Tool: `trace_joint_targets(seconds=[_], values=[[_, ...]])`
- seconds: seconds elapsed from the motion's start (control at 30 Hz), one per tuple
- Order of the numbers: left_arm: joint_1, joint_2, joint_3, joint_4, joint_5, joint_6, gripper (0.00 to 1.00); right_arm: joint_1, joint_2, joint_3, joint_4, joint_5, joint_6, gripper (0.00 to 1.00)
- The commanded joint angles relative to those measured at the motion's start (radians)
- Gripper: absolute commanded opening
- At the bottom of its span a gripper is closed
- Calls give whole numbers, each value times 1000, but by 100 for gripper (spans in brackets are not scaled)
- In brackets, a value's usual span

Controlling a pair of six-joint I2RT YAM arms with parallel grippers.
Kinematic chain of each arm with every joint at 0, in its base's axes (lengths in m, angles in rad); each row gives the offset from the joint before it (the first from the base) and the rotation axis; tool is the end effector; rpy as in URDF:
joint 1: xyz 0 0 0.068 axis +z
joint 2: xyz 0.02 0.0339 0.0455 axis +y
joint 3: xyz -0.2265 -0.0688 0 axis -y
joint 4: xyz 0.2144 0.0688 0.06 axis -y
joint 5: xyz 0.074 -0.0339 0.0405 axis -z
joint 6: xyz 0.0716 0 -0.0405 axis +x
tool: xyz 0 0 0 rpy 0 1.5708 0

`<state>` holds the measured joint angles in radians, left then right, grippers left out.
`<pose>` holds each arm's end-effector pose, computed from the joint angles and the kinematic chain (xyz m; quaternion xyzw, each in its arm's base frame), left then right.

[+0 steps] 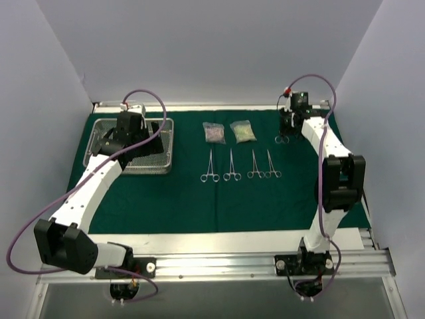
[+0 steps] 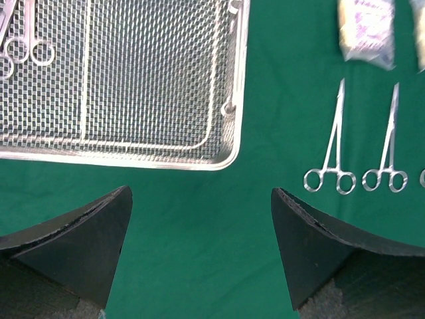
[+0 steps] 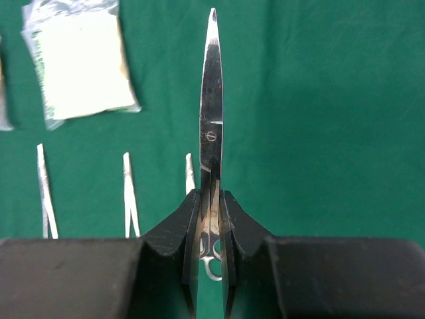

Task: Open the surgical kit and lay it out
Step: Place the medical item in the surgical kit.

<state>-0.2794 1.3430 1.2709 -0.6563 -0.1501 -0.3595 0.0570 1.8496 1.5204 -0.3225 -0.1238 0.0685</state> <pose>0.2866 -0.0711 0.2822 -0.0671 0.9081 -0.0631 0.4086 0.4188 0.0328 0.2307 -0.0223 0.8947 0.0831 0.4383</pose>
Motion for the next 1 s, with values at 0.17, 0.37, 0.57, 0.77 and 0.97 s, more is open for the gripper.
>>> trace_joint_targets(seconds=[0.17, 0.37, 0.57, 0.77, 0.97], values=[[22, -4, -11, -62, -25, 44, 94, -20, 127, 144, -56, 64, -125, 0], [26, -1, -11, -75, -25, 42, 94, -20, 246, 237, -50, 35, -131, 0], [29, -1, -15, -83, -8, 33, 94, -19, 347, 319, -35, 1, -107, 0], [31, 8, -15, -83, -5, 25, 94, 0, 413, 365, -16, -16, -85, 0], [32, 21, -4, -86, -3, 30, 94, 7, 461, 376, 0, 19, -99, 0]])
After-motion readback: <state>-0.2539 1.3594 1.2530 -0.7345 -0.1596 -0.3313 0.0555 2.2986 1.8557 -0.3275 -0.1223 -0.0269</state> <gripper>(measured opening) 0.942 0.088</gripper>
